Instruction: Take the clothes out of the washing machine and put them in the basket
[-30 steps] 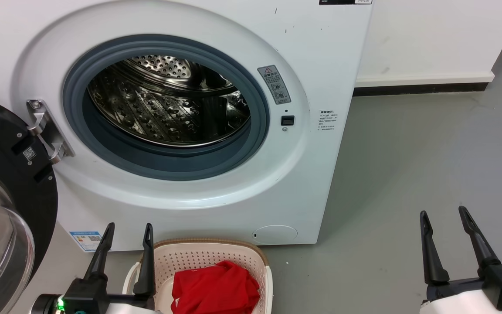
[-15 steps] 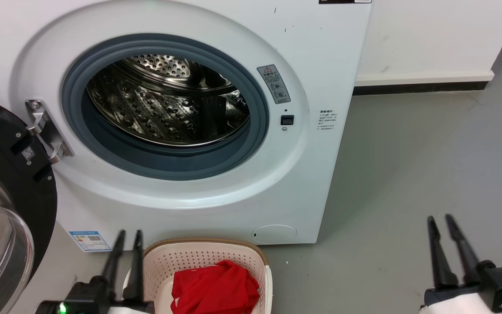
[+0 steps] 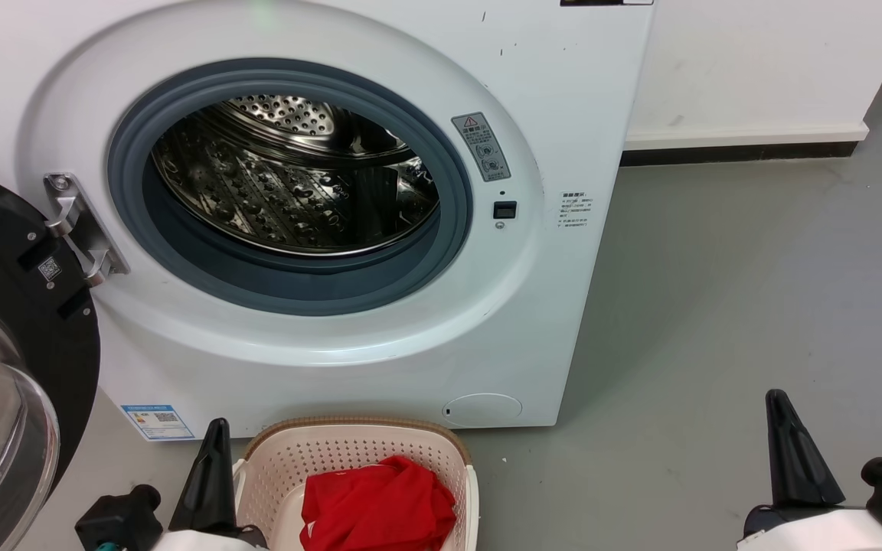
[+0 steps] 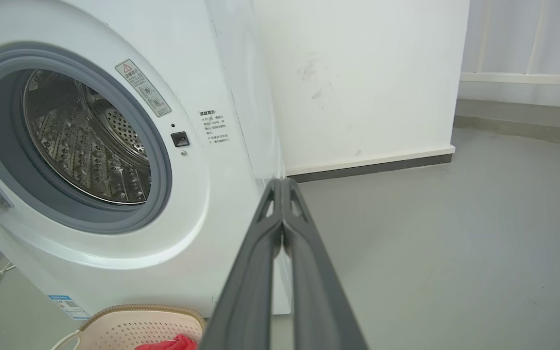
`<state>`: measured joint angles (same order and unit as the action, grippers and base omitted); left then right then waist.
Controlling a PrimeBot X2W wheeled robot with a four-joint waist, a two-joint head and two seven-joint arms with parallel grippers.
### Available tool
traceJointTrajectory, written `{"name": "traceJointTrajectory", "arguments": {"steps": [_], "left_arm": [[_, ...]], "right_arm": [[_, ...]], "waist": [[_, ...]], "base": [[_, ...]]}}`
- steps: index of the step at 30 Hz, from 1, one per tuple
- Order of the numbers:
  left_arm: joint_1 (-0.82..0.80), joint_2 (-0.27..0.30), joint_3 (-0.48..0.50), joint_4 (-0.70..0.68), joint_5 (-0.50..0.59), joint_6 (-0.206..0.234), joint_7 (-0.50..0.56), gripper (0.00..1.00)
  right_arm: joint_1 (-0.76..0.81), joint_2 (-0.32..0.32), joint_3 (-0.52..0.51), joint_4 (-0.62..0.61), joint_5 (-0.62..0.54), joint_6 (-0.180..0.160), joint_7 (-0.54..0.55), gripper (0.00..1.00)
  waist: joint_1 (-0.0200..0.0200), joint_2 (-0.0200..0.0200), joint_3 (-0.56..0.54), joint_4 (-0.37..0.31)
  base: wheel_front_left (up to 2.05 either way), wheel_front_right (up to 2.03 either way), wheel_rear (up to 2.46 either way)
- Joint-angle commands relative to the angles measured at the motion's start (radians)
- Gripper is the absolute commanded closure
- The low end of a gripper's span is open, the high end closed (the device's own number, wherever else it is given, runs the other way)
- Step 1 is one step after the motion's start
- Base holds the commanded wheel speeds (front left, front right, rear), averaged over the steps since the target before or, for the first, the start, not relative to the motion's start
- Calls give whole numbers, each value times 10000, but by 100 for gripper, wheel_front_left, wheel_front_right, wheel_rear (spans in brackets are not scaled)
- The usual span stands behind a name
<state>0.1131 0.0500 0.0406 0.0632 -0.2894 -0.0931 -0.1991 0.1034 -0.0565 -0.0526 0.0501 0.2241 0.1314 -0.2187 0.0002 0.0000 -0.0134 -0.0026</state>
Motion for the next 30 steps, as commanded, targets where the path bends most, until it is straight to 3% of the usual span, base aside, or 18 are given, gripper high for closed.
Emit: {"name": "traceJointTrajectory", "arguments": {"steps": [1,12,30], "left_arm": [[-291,8,59,-75,-422,-24,79,100],[-630,7,171,229,-2575,-89,585,100],[-1056,8,318,634,-5300,-166,1245,100]], "right_arm": [[-307,-85,12,-61,485,-1,71,100],[-635,-174,54,265,2860,-3,501,100],[-1030,-244,52,675,5821,-4,1089,100]], "waist": [[-1,0,2,0],[-1,0,20,3],[-1,0,46,7]], "base": [[0,0,0],[0,0,0],[0,0,0]]}}
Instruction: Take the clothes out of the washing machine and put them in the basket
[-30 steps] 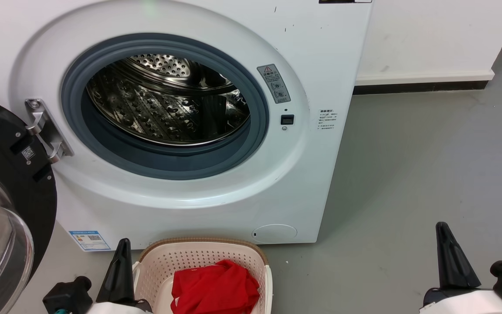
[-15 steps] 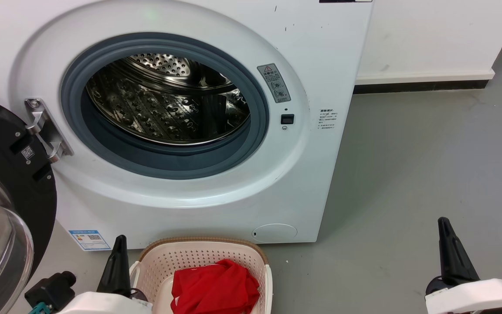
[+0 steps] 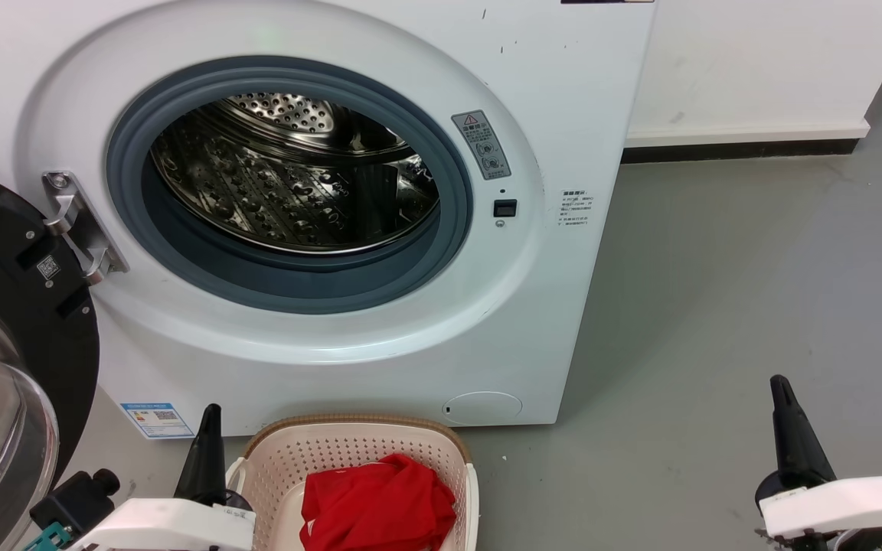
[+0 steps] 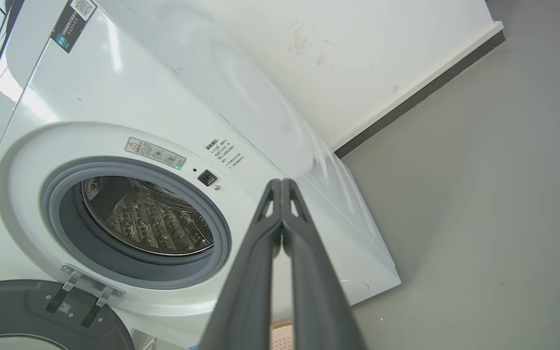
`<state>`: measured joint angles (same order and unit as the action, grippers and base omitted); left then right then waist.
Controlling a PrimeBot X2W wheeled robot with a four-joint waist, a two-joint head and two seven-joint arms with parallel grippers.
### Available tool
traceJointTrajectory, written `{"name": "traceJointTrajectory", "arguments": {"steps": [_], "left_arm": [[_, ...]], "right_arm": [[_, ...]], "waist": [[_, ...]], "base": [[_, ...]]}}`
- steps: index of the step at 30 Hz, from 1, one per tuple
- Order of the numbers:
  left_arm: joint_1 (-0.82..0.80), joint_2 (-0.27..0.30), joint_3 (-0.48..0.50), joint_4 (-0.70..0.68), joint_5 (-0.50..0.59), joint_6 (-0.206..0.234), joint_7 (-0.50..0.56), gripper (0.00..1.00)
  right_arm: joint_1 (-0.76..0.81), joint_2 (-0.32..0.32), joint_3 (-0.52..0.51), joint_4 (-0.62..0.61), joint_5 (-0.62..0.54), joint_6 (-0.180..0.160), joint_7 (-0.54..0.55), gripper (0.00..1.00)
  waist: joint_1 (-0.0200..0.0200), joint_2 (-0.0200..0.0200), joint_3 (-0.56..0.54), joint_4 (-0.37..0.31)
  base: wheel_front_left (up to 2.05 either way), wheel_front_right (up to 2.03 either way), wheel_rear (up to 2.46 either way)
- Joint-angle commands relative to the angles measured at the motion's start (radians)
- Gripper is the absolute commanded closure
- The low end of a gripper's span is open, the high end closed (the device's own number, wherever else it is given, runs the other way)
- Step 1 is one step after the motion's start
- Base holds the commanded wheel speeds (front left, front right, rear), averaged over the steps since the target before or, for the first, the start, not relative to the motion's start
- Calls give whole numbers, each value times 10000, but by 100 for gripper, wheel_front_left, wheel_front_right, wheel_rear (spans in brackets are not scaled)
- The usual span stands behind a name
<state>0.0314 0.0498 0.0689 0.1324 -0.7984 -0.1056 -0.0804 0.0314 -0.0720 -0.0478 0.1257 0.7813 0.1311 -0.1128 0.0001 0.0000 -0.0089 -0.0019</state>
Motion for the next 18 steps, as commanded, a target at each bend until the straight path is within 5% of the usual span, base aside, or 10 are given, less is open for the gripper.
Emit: {"name": "traceJointTrajectory", "arguments": {"steps": [1,18], "left_arm": [[-267,9,42,-39,-350,-47,88,100],[-596,9,168,281,-2486,-103,605,100]], "right_arm": [[-323,-90,1,-59,398,0,67,100],[-652,-109,-49,273,2682,-1,567,100]], "waist": [[-1,0,2,1],[-1,0,27,4]], "base": [[0,0,0],[0,0,0]]}}
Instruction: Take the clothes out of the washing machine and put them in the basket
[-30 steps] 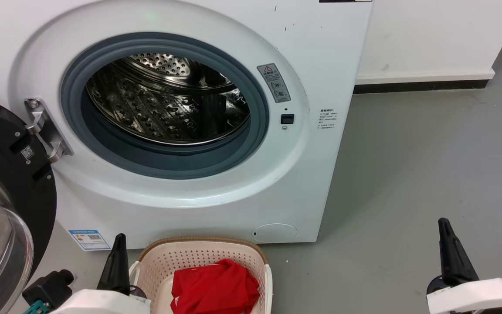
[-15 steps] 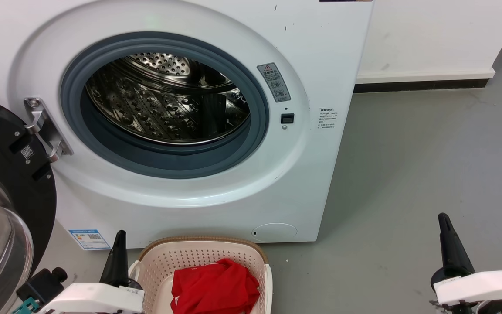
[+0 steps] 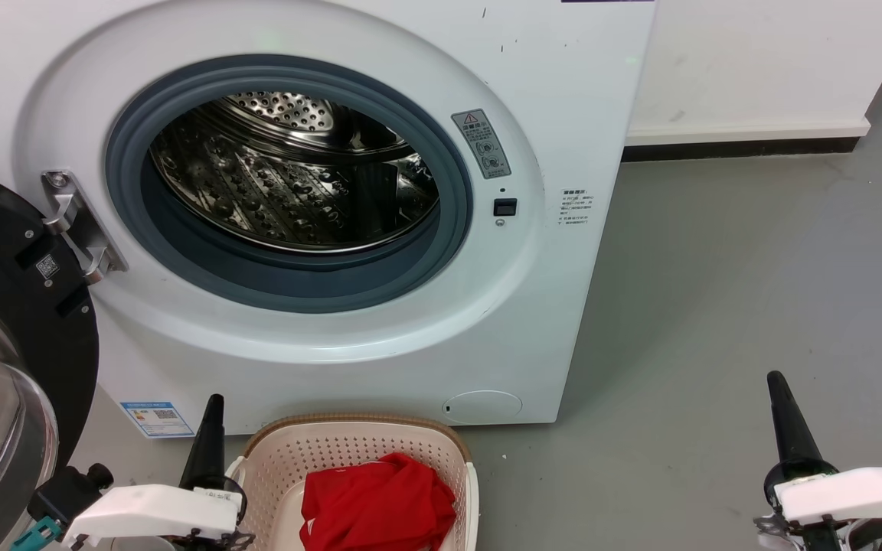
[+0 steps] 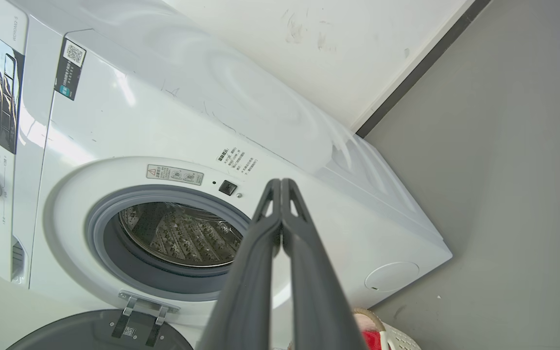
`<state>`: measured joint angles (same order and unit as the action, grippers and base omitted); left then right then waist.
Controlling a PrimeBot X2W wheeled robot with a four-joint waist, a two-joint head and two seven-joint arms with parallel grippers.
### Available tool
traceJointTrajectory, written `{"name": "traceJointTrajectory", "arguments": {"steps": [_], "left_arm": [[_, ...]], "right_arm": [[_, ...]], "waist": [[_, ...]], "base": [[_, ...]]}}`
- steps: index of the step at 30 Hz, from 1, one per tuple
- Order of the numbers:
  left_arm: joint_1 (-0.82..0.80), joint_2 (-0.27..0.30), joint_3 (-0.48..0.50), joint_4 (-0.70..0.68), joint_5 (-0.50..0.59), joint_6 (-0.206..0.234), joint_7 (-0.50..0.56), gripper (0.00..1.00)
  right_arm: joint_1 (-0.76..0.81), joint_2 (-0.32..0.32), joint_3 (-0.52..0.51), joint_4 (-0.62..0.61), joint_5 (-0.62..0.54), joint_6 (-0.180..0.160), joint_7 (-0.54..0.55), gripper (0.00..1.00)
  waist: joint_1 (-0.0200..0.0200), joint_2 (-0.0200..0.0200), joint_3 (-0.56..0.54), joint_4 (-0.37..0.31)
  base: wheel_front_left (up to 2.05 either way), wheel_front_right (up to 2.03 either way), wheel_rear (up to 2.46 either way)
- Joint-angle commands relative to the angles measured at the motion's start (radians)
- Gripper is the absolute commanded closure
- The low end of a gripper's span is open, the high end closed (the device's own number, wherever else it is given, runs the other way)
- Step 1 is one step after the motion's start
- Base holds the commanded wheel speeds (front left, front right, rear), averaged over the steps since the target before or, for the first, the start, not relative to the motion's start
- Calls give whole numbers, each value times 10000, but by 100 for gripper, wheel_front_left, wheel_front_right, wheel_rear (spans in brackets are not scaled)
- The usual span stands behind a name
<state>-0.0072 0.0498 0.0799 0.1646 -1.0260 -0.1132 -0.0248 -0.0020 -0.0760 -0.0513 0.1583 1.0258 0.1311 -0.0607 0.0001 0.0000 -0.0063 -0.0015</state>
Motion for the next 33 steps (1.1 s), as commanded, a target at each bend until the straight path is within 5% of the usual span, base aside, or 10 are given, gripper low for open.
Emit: {"name": "traceJointTrajectory", "arguments": {"steps": [1,33], "left_arm": [[-233,9,64,-23,-321,-29,72,100],[-718,7,224,444,-3434,-131,832,100]], "right_arm": [[-334,-69,-19,-35,359,-1,77,100],[-755,-40,-159,476,3627,-3,863,100]], "waist": [[-1,0,2,1],[-1,0,47,8]], "base": [[0,0,0],[0,0,0]]}}
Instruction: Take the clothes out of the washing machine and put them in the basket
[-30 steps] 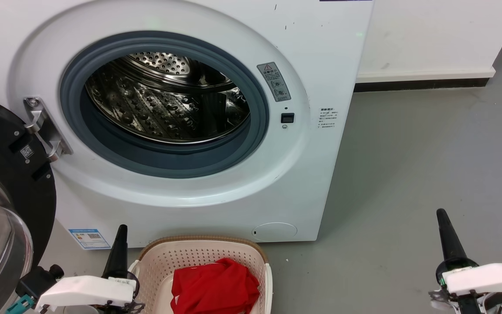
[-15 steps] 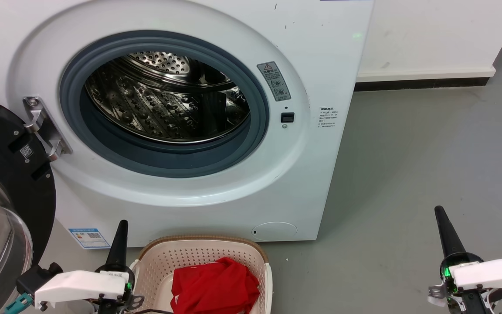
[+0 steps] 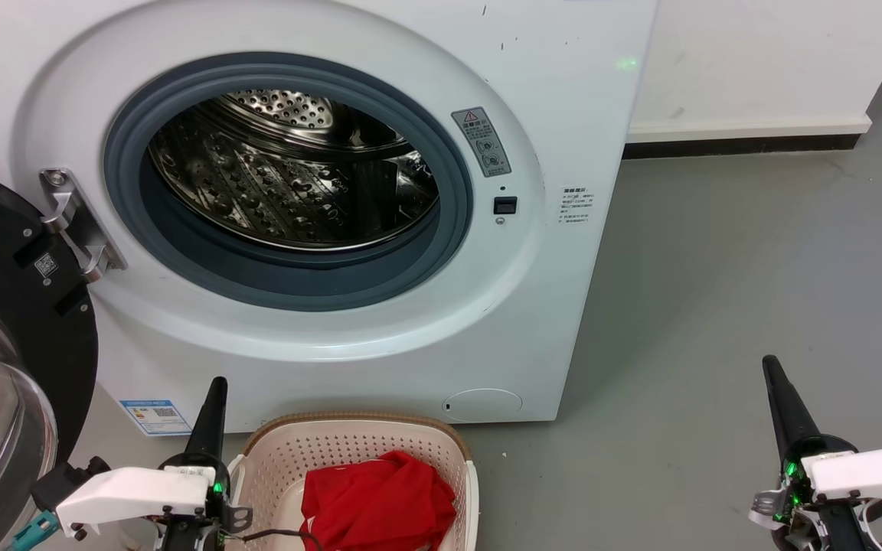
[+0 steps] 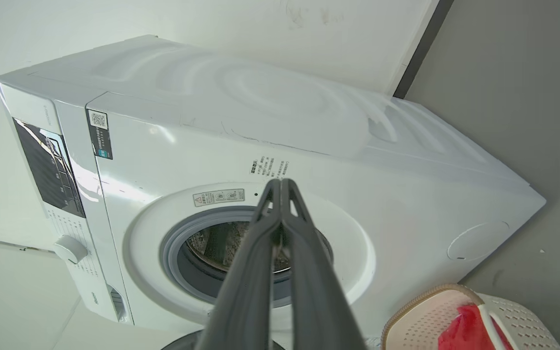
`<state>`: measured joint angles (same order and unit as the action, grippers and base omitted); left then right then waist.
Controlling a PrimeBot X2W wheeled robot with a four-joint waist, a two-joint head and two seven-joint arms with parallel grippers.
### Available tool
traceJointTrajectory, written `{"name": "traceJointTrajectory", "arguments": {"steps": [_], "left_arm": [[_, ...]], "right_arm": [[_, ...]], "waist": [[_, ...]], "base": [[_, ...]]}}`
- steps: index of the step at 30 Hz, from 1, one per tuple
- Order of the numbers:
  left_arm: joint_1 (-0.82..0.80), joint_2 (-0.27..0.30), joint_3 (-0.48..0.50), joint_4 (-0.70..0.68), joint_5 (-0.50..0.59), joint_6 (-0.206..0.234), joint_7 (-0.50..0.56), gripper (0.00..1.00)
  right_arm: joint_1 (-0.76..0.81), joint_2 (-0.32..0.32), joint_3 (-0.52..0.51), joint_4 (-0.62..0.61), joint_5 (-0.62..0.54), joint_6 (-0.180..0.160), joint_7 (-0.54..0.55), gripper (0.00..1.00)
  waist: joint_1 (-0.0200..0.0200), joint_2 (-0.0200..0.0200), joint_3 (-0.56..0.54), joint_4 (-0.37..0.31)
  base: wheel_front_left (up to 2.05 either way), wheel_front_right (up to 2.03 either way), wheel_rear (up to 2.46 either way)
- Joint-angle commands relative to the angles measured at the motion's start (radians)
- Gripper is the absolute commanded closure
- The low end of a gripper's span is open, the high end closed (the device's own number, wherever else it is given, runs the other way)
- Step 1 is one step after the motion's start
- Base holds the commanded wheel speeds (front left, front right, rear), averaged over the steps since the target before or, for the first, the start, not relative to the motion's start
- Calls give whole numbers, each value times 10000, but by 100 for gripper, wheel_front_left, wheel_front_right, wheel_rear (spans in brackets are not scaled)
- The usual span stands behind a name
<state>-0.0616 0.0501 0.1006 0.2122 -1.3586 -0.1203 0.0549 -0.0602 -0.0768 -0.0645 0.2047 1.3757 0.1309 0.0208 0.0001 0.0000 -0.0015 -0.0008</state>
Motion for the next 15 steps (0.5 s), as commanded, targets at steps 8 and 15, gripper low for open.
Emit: {"name": "traceJointTrajectory", "arguments": {"steps": [8,15], "left_arm": [[-287,2,60,79,-790,-76,204,100],[-348,2,94,168,-1353,-99,328,100]], "right_arm": [[-312,-16,-64,117,835,-1,230,100],[-350,0,-97,204,1419,-2,374,100]], "waist": [[0,0,11,2],[0,0,22,4]], "base": [[0,0,0],[0,0,0]]}}
